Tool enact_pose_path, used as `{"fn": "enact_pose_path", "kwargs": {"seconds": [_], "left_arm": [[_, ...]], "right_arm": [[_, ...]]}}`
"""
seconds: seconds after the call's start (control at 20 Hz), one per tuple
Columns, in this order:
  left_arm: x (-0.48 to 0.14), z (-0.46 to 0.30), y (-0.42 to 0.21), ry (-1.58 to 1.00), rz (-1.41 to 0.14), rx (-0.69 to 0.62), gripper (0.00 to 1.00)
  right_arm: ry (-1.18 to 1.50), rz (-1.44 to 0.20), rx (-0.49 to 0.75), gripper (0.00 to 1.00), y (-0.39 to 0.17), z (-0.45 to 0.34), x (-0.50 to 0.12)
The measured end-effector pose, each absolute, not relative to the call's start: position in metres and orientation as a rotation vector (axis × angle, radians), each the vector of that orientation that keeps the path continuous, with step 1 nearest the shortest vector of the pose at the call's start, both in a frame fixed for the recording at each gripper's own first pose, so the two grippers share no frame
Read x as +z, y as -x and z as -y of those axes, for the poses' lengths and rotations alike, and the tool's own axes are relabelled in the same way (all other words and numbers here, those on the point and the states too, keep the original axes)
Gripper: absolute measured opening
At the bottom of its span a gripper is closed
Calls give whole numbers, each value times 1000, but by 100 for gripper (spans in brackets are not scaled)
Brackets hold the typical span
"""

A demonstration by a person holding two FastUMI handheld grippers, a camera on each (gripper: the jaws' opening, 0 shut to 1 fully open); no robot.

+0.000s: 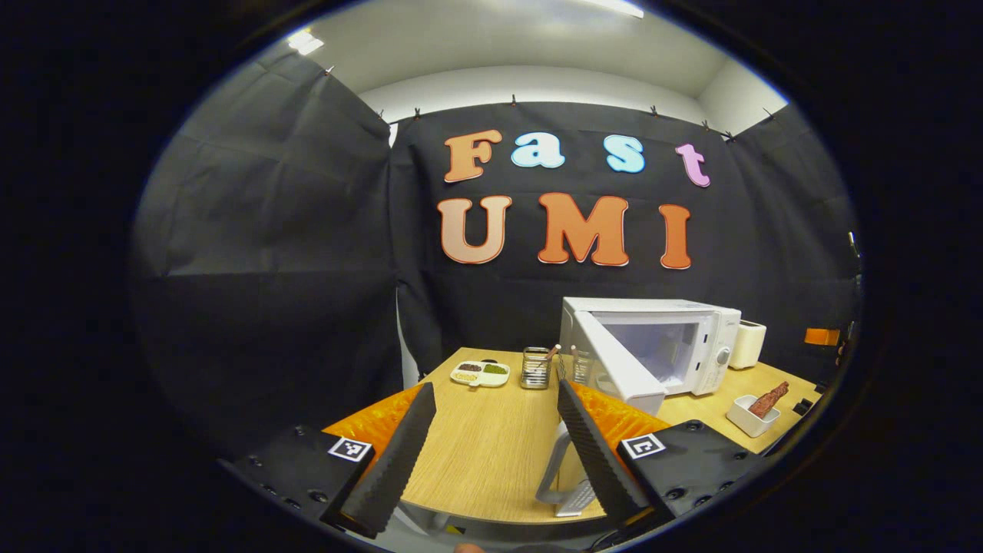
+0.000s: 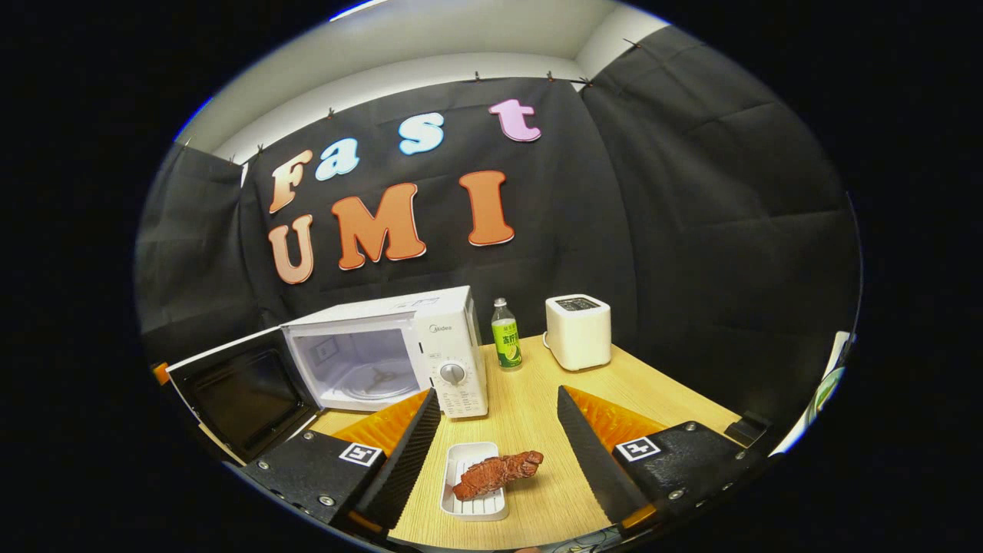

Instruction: Open the microwave oven with the left hand, put the food in, and close the microwave oven.

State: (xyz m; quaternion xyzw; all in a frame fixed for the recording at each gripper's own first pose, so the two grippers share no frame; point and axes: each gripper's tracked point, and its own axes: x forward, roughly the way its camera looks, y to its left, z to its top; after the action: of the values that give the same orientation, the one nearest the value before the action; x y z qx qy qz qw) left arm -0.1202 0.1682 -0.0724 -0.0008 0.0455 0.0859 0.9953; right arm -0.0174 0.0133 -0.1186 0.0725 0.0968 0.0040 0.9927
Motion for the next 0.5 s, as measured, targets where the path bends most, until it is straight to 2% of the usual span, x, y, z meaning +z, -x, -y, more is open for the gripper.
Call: {"fn": "enact_pose_path", "kwargs": {"seconds": [0.5], "left_arm": [[-82,-202,92,40,-121,232,97]], "right_arm": [[-594,-297,-78,94,-4,20,-189]]}}
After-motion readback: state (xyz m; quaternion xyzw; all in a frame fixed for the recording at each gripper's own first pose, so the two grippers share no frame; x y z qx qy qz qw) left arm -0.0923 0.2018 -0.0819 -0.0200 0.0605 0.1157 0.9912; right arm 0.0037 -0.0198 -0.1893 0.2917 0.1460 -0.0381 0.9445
